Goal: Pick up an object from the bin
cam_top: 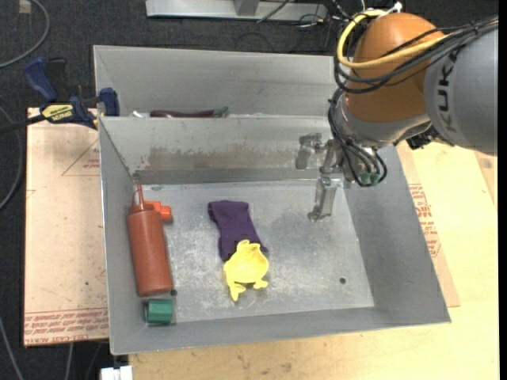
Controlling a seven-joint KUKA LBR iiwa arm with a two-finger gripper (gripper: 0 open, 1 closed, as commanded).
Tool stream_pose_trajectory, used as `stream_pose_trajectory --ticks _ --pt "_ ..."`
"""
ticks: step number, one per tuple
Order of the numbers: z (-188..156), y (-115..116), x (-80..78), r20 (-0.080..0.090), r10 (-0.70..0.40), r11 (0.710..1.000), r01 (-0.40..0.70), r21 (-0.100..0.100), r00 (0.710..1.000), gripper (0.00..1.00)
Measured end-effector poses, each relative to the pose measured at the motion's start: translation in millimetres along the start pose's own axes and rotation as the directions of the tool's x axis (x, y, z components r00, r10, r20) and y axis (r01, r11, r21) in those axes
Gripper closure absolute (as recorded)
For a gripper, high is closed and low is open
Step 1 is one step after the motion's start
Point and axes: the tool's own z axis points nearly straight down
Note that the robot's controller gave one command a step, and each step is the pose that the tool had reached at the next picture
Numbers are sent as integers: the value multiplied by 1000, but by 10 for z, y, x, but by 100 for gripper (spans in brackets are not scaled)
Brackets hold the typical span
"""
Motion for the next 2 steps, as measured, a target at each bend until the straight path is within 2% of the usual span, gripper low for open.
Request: stream_pose_trajectory --ticks 1,2 --pt "145 146 334 0 -42 999 42 -6 999 0" --pt "-245 186 495 -10 -25 1000 25 -2 1000 0"
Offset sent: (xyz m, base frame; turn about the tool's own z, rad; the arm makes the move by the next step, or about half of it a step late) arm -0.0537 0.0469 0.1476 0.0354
